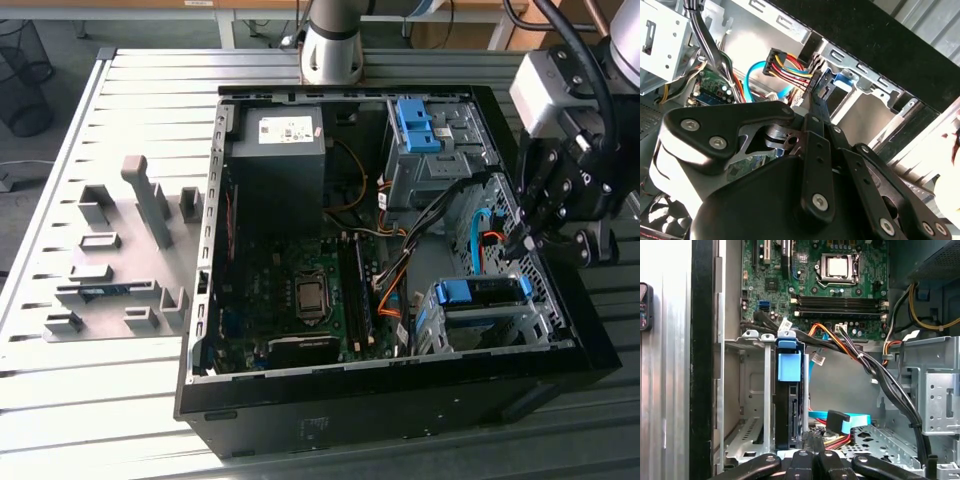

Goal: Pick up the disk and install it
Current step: 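Insert the first disk wire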

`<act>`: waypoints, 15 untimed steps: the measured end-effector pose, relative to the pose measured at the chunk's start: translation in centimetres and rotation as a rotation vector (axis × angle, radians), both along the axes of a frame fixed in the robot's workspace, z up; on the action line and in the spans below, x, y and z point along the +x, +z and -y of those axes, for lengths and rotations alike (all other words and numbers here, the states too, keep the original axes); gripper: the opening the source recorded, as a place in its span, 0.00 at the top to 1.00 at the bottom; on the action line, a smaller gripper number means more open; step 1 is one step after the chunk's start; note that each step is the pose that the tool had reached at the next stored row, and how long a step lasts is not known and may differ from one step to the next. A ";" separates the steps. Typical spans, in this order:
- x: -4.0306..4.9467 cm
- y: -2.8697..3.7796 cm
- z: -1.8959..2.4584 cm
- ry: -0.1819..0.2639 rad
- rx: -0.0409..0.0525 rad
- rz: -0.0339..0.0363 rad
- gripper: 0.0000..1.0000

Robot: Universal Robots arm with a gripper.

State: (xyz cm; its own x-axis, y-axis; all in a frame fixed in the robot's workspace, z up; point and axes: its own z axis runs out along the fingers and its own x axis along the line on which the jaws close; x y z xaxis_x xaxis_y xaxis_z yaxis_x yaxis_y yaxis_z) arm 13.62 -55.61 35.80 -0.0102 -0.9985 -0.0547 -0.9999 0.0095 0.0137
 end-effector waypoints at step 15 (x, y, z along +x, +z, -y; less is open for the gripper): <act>0.42 -0.99 -0.29 0.055 0.0009 -0.0023 0.76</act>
